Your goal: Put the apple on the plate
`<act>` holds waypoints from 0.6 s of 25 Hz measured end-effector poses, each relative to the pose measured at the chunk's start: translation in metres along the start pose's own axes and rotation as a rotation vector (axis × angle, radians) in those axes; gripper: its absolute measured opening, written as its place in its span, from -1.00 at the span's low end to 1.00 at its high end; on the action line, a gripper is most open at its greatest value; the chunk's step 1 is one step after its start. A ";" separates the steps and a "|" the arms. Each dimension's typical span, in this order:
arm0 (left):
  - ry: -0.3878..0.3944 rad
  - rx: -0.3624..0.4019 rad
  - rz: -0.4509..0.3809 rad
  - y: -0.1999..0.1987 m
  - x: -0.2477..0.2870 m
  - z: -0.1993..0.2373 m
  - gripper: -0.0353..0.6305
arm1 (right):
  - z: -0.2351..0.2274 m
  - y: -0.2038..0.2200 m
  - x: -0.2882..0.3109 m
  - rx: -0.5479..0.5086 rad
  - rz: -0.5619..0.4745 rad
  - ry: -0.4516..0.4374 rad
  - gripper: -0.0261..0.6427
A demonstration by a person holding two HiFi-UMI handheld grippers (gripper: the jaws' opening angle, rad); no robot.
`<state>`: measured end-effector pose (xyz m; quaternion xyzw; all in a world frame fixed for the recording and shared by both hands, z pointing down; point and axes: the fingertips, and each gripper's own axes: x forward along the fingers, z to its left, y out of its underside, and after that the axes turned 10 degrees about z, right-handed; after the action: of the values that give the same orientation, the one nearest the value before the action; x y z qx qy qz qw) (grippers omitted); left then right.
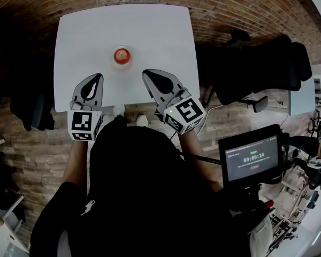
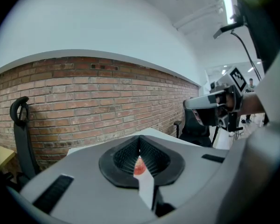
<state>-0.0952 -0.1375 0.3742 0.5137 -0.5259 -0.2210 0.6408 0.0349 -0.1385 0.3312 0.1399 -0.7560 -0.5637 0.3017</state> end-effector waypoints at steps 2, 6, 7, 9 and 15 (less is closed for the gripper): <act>0.007 -0.024 0.006 0.002 0.002 0.002 -0.87 | 0.000 0.002 0.000 0.007 0.006 0.006 -0.91; 0.025 -0.045 0.022 0.010 0.005 0.004 -0.88 | 0.001 0.009 0.005 0.013 0.026 0.017 -0.91; 0.029 -0.043 0.027 0.012 0.006 0.005 -0.88 | 0.001 0.011 0.006 0.016 0.030 0.019 -0.91; 0.038 -0.036 0.037 0.014 0.009 0.006 -0.88 | 0.000 0.010 0.009 0.016 0.030 0.024 -0.91; 0.074 -0.036 0.059 0.025 0.021 0.017 -0.88 | -0.002 0.010 0.025 0.013 0.040 0.023 -0.91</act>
<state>-0.1096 -0.1526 0.4048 0.4943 -0.5127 -0.1922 0.6752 0.0181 -0.1500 0.3484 0.1333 -0.7590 -0.5510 0.3204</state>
